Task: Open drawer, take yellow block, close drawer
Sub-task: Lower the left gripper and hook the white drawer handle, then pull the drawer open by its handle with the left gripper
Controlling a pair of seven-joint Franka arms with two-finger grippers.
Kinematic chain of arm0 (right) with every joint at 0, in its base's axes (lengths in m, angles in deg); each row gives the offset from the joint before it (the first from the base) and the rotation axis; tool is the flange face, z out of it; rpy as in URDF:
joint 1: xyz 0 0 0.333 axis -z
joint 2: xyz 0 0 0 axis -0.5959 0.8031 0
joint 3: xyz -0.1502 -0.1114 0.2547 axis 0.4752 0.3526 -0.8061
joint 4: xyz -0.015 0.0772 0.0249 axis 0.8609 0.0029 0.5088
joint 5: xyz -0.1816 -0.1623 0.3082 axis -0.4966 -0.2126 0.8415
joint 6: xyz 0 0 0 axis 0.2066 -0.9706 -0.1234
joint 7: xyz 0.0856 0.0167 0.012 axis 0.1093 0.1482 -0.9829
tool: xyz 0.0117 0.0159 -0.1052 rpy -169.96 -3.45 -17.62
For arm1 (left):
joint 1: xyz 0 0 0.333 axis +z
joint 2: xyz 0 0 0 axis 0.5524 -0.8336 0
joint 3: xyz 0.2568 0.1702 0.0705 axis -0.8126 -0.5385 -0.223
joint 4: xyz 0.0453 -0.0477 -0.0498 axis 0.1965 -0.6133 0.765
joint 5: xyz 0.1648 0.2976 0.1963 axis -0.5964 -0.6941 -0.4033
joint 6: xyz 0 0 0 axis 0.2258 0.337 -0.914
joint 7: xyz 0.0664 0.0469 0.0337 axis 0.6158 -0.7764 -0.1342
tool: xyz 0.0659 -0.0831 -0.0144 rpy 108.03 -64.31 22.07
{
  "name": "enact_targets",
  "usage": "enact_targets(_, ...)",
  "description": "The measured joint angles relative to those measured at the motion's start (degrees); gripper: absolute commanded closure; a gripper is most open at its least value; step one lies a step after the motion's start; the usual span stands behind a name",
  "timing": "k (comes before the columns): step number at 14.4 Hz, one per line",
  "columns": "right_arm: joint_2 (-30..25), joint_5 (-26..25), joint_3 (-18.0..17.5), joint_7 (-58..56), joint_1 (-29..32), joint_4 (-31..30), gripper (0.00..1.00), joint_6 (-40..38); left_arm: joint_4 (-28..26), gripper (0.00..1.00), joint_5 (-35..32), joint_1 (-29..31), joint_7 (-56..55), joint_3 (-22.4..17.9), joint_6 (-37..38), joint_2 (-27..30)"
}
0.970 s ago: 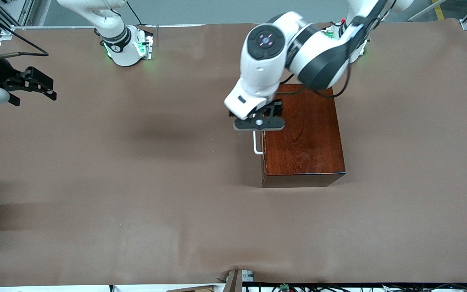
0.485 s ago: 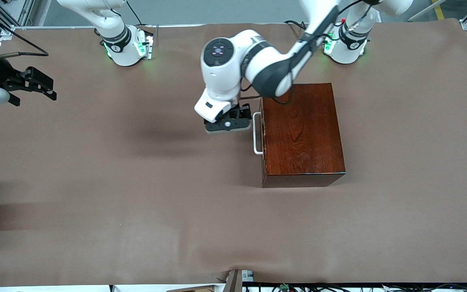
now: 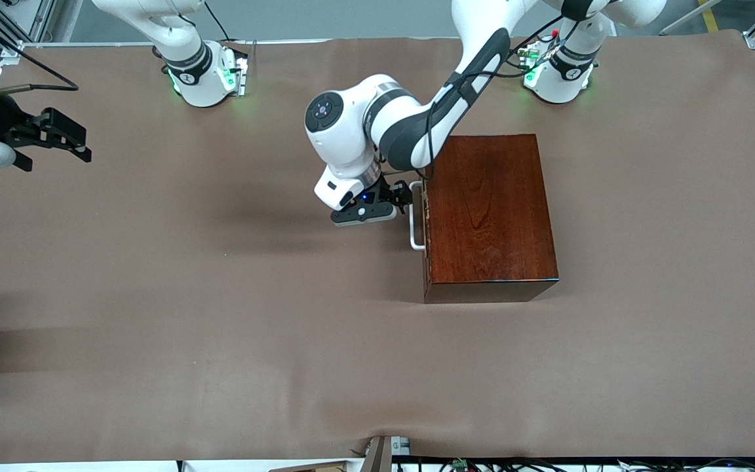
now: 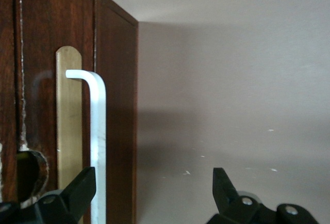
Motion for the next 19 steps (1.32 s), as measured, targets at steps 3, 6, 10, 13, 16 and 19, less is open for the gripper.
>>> enact_targets(3,0.0,0.0,0.0,0.0,0.0,0.0,0.0,0.0,-0.01,0.0,-1.15,-0.2,0.29,-0.01,2.16,-0.62)
enact_targets(6,0.0,0.0,0.0,0.0,0.0,0.0,0.0,0.0,-0.01,0.0,-1.17,-0.4,0.29,-0.03,2.67,-1.16)
enact_targets(10,0.0,0.0,0.0,0.0,0.0,0.0,0.0,0.0,-0.12,0.0,-1.19,-0.41,0.3,-0.16,3.49,-1.29)
enact_targets(13,0.0,0.0,0.0,0.0,0.0,0.0,0.0,0.0,-0.3,0.0,-1.23,-0.41,0.3,-0.18,3.7,-2.1)
enact_targets(16,0.0,0.0,0.01,0.0,0.0,0.0,0.0,0.0,-0.3,0.0,-1.23,-0.45,0.3,-0.18,3.3,-3.01)
enact_targets(19,0.0,0.0,0.05,0.0,0.0,0.0,0.0,0.0,-0.08,0.0,-1.24,-0.5,-0.34,-0.17,1.75,-3.01)
